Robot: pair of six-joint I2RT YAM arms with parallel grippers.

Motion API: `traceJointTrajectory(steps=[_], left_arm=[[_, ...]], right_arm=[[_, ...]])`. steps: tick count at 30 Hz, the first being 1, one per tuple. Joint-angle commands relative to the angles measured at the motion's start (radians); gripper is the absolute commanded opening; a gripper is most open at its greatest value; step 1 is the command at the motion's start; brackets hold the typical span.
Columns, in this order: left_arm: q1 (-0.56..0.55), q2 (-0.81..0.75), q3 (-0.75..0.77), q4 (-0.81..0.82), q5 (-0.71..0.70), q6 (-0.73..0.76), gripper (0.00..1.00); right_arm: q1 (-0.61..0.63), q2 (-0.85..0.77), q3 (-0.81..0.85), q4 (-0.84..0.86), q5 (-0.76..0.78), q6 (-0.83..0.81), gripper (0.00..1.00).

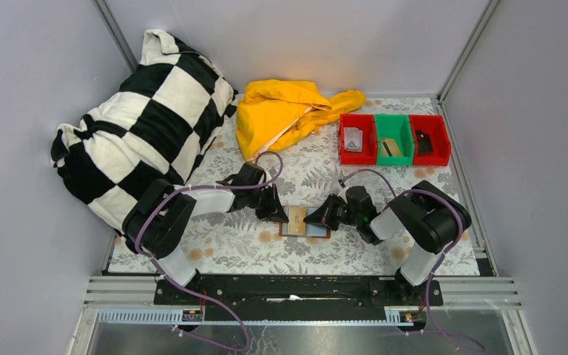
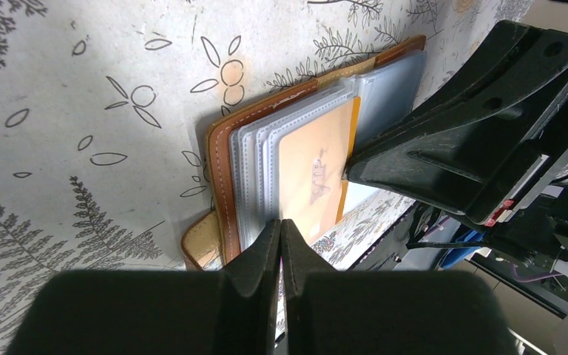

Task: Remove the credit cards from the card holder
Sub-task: Remove the credit card from the card holder.

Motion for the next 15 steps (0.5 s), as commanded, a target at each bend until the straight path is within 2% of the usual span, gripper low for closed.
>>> traceJointTrajectory(steps=[1, 15], left_arm=[[0.006, 0.039, 0.002, -0.065, -0.085, 0.044, 0.07], [0.029, 0.052, -0.003, -0.075, -0.074, 0.060, 0.06]], right_arm=[[-0.010, -0.009, -0.023, 0.042, 0.011, -0.003, 0.00], [-0.078, -0.122, -0.020, -0.170, 0.004, -0.142, 0.00]])
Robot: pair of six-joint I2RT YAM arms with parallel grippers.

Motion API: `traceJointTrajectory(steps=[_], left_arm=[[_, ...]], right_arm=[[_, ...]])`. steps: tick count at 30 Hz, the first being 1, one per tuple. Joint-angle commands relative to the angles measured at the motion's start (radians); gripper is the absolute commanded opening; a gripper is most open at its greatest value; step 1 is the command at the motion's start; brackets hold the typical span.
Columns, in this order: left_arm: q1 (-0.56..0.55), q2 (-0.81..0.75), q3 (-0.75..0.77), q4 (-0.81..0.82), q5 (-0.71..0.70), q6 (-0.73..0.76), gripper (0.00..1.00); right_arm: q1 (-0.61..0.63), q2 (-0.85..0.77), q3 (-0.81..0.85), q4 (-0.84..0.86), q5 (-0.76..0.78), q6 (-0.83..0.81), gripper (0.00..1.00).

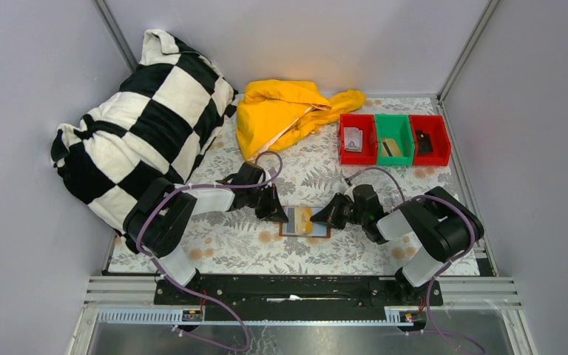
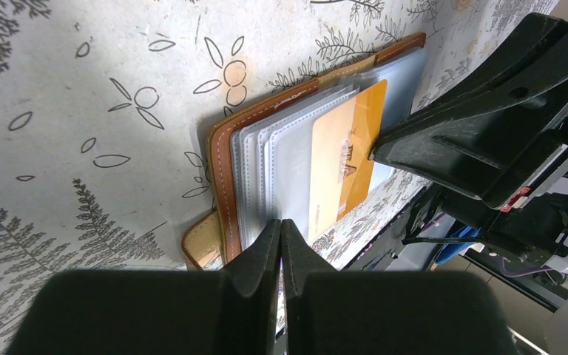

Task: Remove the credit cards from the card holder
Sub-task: Remove the credit card from the card holder.

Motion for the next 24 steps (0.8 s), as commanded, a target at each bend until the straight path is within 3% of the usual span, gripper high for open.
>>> traceJointTrajectory(steps=[1, 2, 5, 8, 16, 24], left_arm=[[0.013, 0.042, -0.007, -0.069, -0.096, 0.056, 0.06], [0.012, 0.042, -0.006, -0.068, -0.095, 0.056, 0.06], [0.012, 0.045, -0.003, -0.066, -0.089, 0.064, 0.06], [0.012, 0.052, -0.001, -0.072, -0.089, 0.078, 0.07], [-0.039, -0.090, 0.103, -0.215, -0.219, 0.136, 0.10], [-0.102, -0.110, 0.136, -0.186, -0.195, 0.101, 0.11]], right_arm=[[-0.018, -0.046, 0.004, -0.090, 0.020, -0.077, 0.00], [-0.018, -0.047, 0.005, -0.090, 0.018, -0.079, 0.00], [-0.019, -0.039, 0.006, -0.067, 0.001, -0.083, 0.22], [-0.019, -0.023, 0.015, -0.056, -0.013, -0.084, 0.35], [-0.018, 0.007, 0.020, -0.030, -0.029, -0.081, 0.36], [-0.020, 0.012, 0.007, -0.008, -0.013, -0.067, 0.36]])
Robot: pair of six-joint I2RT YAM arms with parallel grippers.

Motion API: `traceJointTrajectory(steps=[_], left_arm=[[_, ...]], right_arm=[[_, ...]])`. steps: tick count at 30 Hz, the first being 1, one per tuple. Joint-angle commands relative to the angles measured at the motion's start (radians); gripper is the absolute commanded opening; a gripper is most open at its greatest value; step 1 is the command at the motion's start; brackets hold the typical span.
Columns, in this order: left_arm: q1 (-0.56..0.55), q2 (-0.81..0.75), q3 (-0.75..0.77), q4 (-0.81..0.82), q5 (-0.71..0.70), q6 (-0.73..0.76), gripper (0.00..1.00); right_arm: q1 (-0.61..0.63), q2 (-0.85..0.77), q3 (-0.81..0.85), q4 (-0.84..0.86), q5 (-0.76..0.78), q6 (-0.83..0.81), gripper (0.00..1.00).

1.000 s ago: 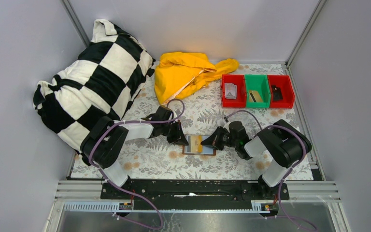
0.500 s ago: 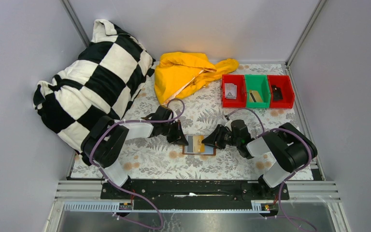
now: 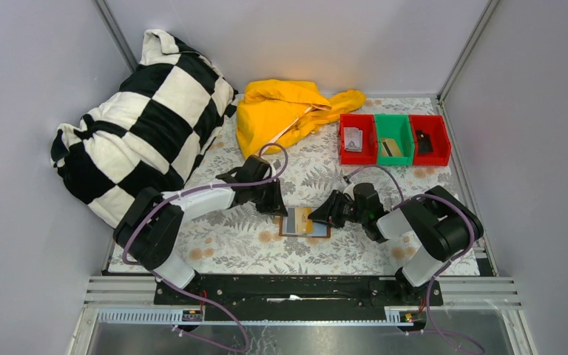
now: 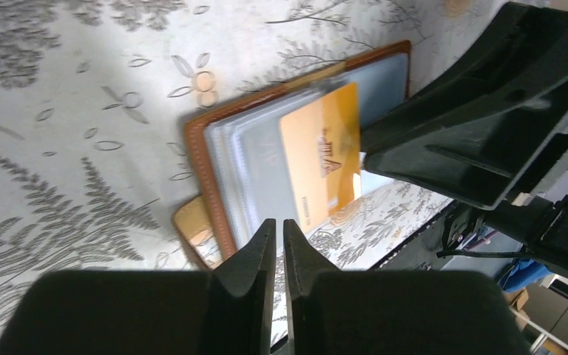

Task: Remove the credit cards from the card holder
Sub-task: Remove the credit card from the card holder.

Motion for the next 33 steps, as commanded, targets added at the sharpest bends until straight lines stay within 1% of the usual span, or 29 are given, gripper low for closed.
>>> traceJointTrajectory(steps=[1, 6, 11, 14, 17, 20, 23, 26, 33], left_arm=[[-0.045, 0.011, 0.037, 0.043, -0.008, -0.009, 0.11], [-0.047, 0.070, 0.022, 0.137, 0.037, -0.051, 0.11], [-0.048, 0.083, 0.010, 0.138, 0.016, -0.046, 0.11], [-0.050, 0.100, -0.002, 0.154, 0.029, -0.050, 0.11], [-0.054, 0.101, -0.018, 0.158, 0.027, -0.055, 0.11], [-0.056, 0.115, -0.029, 0.137, 0.002, -0.048, 0.11], [-0.056, 0.137, -0.029, 0.115, -0.017, -0.044, 0.10], [-0.056, 0.149, -0.032, 0.111, -0.028, -0.048, 0.10], [-0.057, 0.175, -0.031, 0.090, -0.044, -0.041, 0.10]], right_arm=[[-0.007, 0.023, -0.008, 0.003, 0.029, -0.015, 0.36], [-0.008, 0.046, -0.031, 0.058, 0.023, 0.013, 0.37], [-0.010, 0.036, -0.047, 0.045, 0.028, 0.003, 0.37], [-0.014, 0.022, -0.062, 0.052, 0.037, 0.006, 0.37], [-0.015, -0.001, -0.062, 0.018, 0.046, -0.008, 0.38], [-0.017, -0.013, -0.060, -0.012, 0.054, -0.023, 0.39], [-0.023, -0.007, -0.065, 0.001, 0.048, -0.019, 0.40], [-0.027, 0.014, -0.078, 0.049, 0.037, 0.000, 0.41], [-0.039, 0.129, -0.101, 0.246, -0.016, 0.101, 0.40]])
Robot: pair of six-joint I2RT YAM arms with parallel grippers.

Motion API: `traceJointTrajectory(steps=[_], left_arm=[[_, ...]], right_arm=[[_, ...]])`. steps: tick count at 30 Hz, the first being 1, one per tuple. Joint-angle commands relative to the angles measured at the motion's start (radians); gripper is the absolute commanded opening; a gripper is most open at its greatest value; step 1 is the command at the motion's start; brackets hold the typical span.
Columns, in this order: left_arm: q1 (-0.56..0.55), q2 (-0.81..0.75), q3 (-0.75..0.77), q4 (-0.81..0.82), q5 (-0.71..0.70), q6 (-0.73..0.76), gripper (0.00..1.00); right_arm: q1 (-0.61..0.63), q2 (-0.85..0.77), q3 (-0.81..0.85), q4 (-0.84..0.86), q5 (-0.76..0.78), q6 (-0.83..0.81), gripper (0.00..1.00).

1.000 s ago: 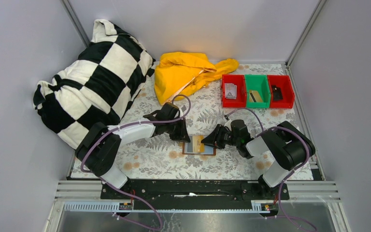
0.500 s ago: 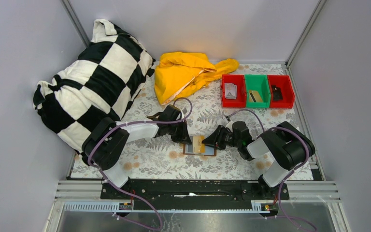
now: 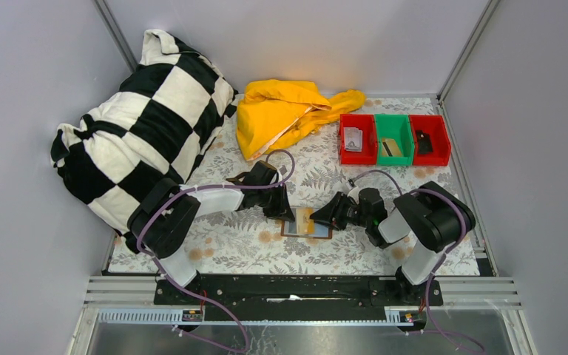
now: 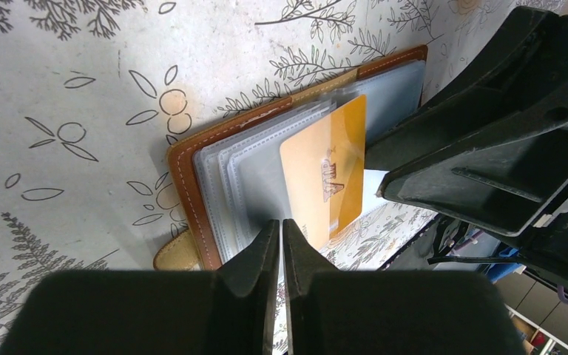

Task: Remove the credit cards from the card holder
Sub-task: Remove the credit card from the card holder.

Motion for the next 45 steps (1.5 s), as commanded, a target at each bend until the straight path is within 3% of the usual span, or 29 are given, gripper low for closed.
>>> traceJointTrajectory(steps=[1, 14, 45], left_arm=[[-0.008, 0.059, -0.021, -0.052, -0.074, 0.028, 0.10], [-0.007, 0.069, -0.026, -0.059, -0.083, 0.039, 0.09], [-0.009, 0.122, -0.011, -0.073, -0.082, 0.056, 0.08]], right_arm=[[-0.015, 0.096, -0.036, 0.093, -0.005, 0.051, 0.39], [-0.034, 0.348, -0.105, 0.510, -0.048, 0.203, 0.36], [-0.036, 0.374, -0.069, 0.538, -0.111, 0.197, 0.26]])
